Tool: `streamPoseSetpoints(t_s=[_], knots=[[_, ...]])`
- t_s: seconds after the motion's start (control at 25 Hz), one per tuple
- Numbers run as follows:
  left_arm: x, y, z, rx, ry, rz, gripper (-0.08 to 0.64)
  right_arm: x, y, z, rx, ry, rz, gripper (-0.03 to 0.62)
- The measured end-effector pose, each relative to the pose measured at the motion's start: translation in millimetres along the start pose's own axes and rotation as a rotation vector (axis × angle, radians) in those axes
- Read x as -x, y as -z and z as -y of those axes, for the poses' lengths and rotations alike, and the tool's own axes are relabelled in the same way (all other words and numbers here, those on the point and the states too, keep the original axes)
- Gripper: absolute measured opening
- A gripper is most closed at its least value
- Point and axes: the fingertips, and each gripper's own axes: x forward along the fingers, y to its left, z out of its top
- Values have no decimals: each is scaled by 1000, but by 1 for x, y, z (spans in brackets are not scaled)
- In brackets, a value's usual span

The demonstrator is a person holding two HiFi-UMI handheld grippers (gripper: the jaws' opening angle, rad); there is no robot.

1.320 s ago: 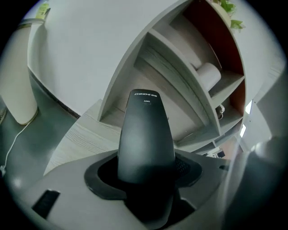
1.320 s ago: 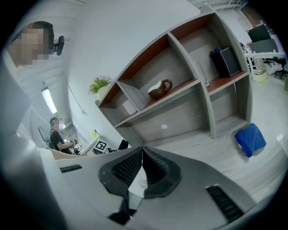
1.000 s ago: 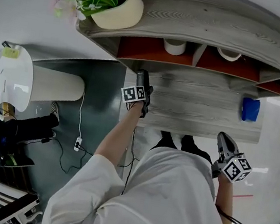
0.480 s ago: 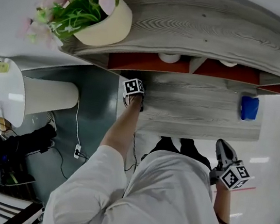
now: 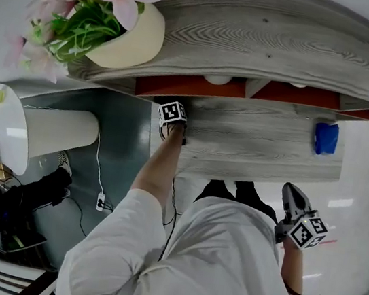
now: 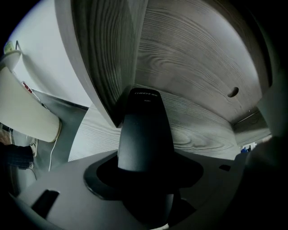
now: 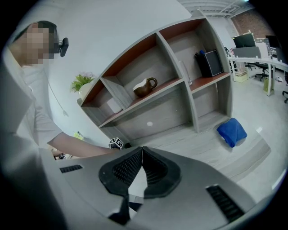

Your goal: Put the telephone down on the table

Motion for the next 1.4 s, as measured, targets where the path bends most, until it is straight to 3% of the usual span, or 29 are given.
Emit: streamPoseSetpoints(t_s=[0.48, 0.72, 0.88, 1.16, 1.2, 1.4], knots=[[-1, -4, 3, -62, -13, 52, 285, 1, 6, 2, 5, 3, -18, 17], [17, -18, 28, -62, 102, 168, 304, 3, 11, 1, 1, -12, -12, 17], [49, -21, -3, -113, -42, 234, 304, 1, 10, -4, 17, -36, -5, 17], [120, -10, 9, -76, 92, 386, 302, -3, 8, -17, 57, -86, 12, 17], [133, -8, 11, -76, 113, 415, 295, -3, 9, -19, 60, -91, 15, 17], [200, 8, 21, -101, 173, 548, 111, -1, 12, -27, 66, -107, 40, 17]])
